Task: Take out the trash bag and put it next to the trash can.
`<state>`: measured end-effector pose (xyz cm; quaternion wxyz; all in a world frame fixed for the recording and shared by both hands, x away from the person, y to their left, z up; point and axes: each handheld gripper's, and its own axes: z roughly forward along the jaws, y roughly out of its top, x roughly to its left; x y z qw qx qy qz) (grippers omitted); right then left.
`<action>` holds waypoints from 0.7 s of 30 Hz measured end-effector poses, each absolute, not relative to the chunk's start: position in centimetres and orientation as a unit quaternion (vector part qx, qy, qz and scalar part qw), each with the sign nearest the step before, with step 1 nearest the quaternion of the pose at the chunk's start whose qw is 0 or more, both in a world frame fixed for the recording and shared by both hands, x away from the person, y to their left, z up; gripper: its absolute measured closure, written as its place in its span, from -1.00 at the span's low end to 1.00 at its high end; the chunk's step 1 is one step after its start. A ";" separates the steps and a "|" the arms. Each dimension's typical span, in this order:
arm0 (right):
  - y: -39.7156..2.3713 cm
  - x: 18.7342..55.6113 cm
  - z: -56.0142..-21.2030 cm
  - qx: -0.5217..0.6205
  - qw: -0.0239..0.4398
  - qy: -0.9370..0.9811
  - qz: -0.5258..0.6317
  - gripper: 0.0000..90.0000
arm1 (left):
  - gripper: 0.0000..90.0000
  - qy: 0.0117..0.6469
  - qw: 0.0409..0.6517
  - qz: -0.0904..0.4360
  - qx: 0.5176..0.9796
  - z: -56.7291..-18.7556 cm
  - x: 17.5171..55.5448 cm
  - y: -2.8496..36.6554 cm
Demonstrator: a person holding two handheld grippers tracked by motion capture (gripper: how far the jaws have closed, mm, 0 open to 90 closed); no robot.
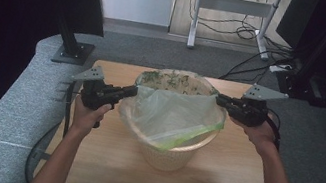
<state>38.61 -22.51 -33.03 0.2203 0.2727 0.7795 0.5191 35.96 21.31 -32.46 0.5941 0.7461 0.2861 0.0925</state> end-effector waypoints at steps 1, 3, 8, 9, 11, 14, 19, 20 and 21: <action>-22.4 38.7 -32.9 0.279 0.221 0.778 0.518 0.98 | 0.99 0.286 0.595 0.092 0.746 -32.4 36.0 21.3; -22.2 38.9 -32.4 0.294 0.226 0.768 0.523 0.99 | 0.99 0.285 0.594 0.092 0.746 -32.4 36.0 21.3; -21.1 39.3 -30.3 0.288 0.229 0.747 0.553 0.99 | 0.99 0.286 0.596 0.092 0.745 -32.4 36.0 21.3; -20.6 39.2 -29.8 0.281 0.233 0.746 0.557 0.99 | 0.99 0.286 0.596 0.092 0.745 -32.4 36.0 21.3; -19.4 39.2 -28.6 0.268 0.239 0.743 0.565 0.99 | 0.99 0.286 0.597 0.093 0.744 -32.4 36.1 21.4; -17.7 39.1 -27.6 0.249 0.239 0.743 0.574 0.98 | 0.99 0.287 0.597 0.089 0.744 -32.5 36.0 21.3; -14.1 38.4 -27.5 0.209 0.222 0.764 0.569 0.97 | 0.99 0.285 0.597 0.090 0.744 -32.5 35.8 21.1; -13.6 38.1 -27.7 0.200 0.218 0.769 0.567 0.96 | 0.99 0.285 0.597 0.090 0.744 -32.5 35.8 21.1; -13.2 37.8 -27.9 0.192 0.217 0.773 0.565 0.95 | 0.99 0.285 0.597 0.091 0.744 -32.5 35.8 21.2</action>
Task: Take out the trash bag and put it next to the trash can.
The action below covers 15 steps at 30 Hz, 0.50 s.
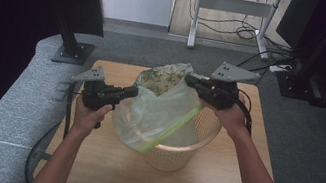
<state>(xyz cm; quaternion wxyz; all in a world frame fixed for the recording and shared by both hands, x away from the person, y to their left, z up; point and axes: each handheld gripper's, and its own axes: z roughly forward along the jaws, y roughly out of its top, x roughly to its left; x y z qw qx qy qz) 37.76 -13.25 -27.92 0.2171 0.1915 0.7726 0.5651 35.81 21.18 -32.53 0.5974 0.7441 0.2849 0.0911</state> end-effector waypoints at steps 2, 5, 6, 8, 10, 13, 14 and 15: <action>-12.9 37.2 -28.3 0.178 0.208 0.779 0.564 0.90 | 0.98 0.286 0.599 0.090 0.743 -32.6 35.8 21.3; -13.4 36.6 -28.9 0.173 0.204 0.786 0.557 0.80 | 0.95 0.287 0.599 0.090 0.742 -32.6 35.8 21.5; -13.8 36.5 -29.1 0.174 0.199 0.786 0.559 0.72 | 0.89 0.289 0.601 0.092 0.740 -32.6 35.8 21.6; -14.9 36.4 -29.5 0.182 0.195 0.782 0.564 0.60 | 0.68 0.294 0.607 0.092 0.733 -32.5 35.9 21.8; -16.1 36.4 -29.7 0.192 0.193 0.775 0.570 0.41 | 0.42 0.303 0.608 0.090 0.729 -32.3 36.1 22.1; -17.8 36.3 -30.0 0.213 0.193 0.765 0.576 0.22 | 0.15 0.314 0.610 0.092 0.722 -31.8 36.4 22.6; -18.3 36.2 -30.2 0.218 0.193 0.762 0.578 0.16 | 0.05 0.319 0.607 0.085 0.723 -31.6 36.7 22.7; -18.7 36.1 -30.3 0.224 0.195 0.759 0.580 0.14 | -0.05 0.324 0.602 0.078 0.725 -31.6 37.0 22.7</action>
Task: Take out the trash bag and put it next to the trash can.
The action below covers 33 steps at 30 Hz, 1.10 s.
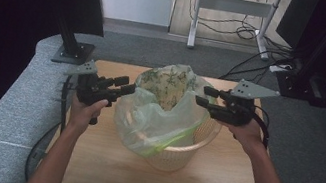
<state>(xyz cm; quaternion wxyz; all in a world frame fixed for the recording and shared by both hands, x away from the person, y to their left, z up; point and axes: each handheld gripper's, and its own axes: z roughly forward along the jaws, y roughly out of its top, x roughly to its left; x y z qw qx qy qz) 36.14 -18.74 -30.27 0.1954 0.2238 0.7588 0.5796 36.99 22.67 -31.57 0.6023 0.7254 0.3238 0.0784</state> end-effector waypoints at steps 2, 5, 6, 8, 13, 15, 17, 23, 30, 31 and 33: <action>-19.6 36.1 -30.5 0.234 0.193 0.754 0.582 0.12 | -0.17 0.326 0.590 0.080 0.734 -31.6 37.4 22.4; -20.6 36.0 -30.8 0.246 0.188 0.745 0.591 0.11 | -0.32 0.325 0.569 0.076 0.751 -31.9 38.0 21.8; -20.8 36.0 -30.9 0.248 0.186 0.742 0.594 0.10 | -0.34 0.321 0.563 0.077 0.757 -32.1 38.0 21.6; -21.2 35.8 -31.1 0.250 0.186 0.741 0.595 0.10 | -0.41 0.313 0.555 0.089 0.766 -32.4 37.9 21.2; -22.0 35.3 -31.6 0.255 0.188 0.739 0.594 0.11 | -0.47 0.299 0.540 0.108 0.780 -33.1 37.3 20.8; -22.2 35.3 -31.8 0.259 0.187 0.740 0.592 0.11 | -0.34 0.297 0.538 0.114 0.781 -33.3 37.2 20.7; -22.2 35.4 -31.9 0.265 0.185 0.742 0.587 0.10 | -0.16 0.306 0.528 0.141 0.780 -33.4 36.9 20.5; -20.8 36.2 -32.3 0.263 0.167 0.762 0.568 -0.18 | 0.47 0.314 0.530 0.185 0.765 -33.6 36.6 20.9; -18.6 37.3 -31.3 0.243 0.156 0.781 0.554 -0.59 | 0.94 0.310 0.538 0.179 0.763 -33.6 36.8 21.1; -18.1 37.4 -31.1 0.239 0.156 0.787 0.547 -0.63 | 0.96 0.310 0.540 0.176 0.763 -33.6 36.8 21.1; -17.3 37.8 -31.0 0.234 0.156 0.800 0.530 -0.64 | 0.99 0.309 0.543 0.170 0.762 -33.6 36.9 21.1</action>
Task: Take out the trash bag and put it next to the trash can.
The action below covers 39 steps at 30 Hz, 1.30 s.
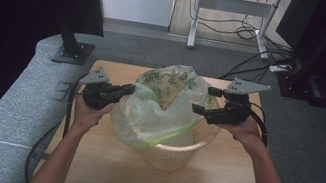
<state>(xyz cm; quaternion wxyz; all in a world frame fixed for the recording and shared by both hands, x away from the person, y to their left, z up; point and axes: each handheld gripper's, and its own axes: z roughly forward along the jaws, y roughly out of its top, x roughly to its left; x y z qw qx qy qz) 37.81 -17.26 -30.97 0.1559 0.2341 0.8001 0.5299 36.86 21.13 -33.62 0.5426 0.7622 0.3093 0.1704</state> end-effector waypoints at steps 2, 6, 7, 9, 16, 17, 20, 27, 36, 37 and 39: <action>-16.4 38.2 -31.0 0.236 0.160 0.812 0.510 -0.50 | 1.00 0.309 0.544 0.167 0.762 -33.6 36.9 21.1; -15.5 38.7 -31.4 0.229 0.173 0.834 0.471 0.50 | 1.00 0.306 0.548 0.162 0.762 -33.3 36.8 21.3; -15.3 38.7 -31.5 0.233 0.176 0.837 0.463 0.62 | 1.00 0.306 0.548 0.163 0.761 -33.2 36.8 21.3; -15.1 38.9 -31.5 0.240 0.184 0.840 0.451 0.87 | 1.00 0.306 0.549 0.164 0.760 -33.0 36.9 21.4; -14.9 39.6 -30.5 0.250 0.210 0.840 0.434 0.99 | 1.00 0.298 0.560 0.156 0.757 -32.2 37.8 21.6; -14.9 39.8 -30.4 0.249 0.209 0.840 0.434 0.99 | 1.00 0.297 0.561 0.155 0.757 -32.0 38.0 21.6; -14.6 40.6 -29.9 0.248 0.208 0.837 0.442 0.99 | 1.00 0.294 0.561 0.155 0.758 -31.5 38.8 21.6; -14.2 42.5 -28.9 0.251 0.209 0.819 0.472 0.99 | 1.00 0.294 0.563 0.160 0.756 -29.4 40.8 21.4; -13.6 43.3 -27.4 0.262 0.224 0.763 0.547 0.99 | 1.00 0.280 0.576 0.188 0.745 -25.8 41.4 19.3; -13.5 43.1 -27.2 0.258 0.225 0.757 0.556 0.99 | 1.00 0.274 0.579 0.192 0.743 -25.4 41.1 19.0; -13.5 42.4 -26.7 0.245 0.225 0.747 0.576 0.99 | 1.00 0.262 0.584 0.193 0.744 -24.7 40.2 18.3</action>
